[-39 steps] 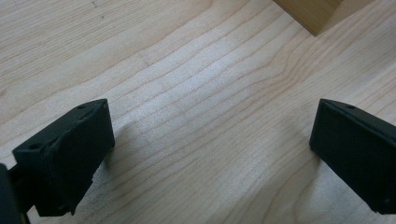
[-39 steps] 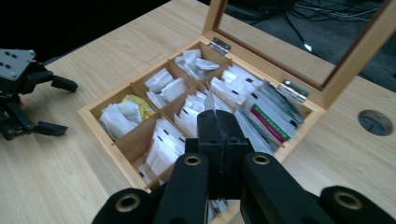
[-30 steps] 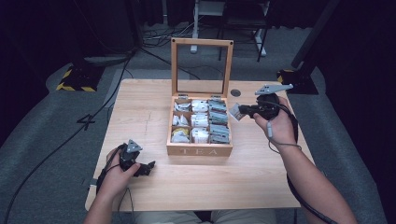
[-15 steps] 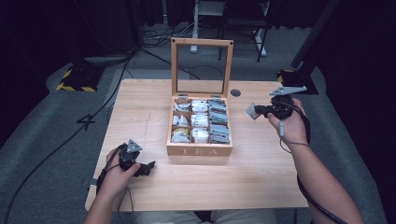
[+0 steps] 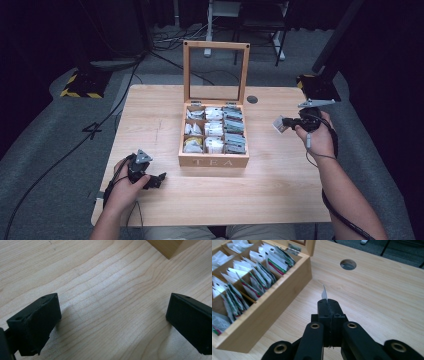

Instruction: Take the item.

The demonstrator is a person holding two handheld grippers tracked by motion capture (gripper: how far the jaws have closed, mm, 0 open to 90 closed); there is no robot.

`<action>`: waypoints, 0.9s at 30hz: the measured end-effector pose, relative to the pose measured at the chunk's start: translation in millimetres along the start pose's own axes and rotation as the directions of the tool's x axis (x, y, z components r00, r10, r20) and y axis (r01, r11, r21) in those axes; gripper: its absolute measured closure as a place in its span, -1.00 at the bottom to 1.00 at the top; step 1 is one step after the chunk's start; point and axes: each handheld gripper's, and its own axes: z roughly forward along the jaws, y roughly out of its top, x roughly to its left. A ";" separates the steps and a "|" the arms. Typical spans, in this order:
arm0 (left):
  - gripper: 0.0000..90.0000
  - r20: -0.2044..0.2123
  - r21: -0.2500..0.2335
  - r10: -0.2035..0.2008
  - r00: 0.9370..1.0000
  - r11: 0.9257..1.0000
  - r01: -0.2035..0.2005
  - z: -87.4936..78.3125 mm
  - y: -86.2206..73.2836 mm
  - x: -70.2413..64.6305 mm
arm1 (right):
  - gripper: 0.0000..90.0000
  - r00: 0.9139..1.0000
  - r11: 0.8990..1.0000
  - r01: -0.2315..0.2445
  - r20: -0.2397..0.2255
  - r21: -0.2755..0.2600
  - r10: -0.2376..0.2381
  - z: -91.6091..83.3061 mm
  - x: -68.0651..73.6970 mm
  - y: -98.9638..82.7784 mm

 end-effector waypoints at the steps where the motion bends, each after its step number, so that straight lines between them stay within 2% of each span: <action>1: -0.99 0.000 0.000 0.000 1.000 1.000 0.000 0.0 0.0 0.0 | 1.00 1.000 1.000 0.000 0.000 0.000 0.000 0.0 0.0 0.0; 9: -0.99 0.000 0.000 0.000 1.000 1.000 0.000 0.0 0.0 0.0 | 1.00 0.999 0.998 -0.052 0.010 0.029 0.052 9.5 -13.4 -18.4; 18: -0.99 0.000 0.000 0.001 1.000 1.000 -0.001 0.0 0.0 0.0 | 1.00 0.996 0.994 -0.093 0.015 0.065 0.092 18.9 -21.8 -36.1; 27: -0.99 0.000 0.000 0.001 1.000 1.000 -0.001 0.0 0.0 0.0 | 1.00 0.987 0.981 -0.162 -0.005 0.103 0.163 27.5 -29.3 -51.1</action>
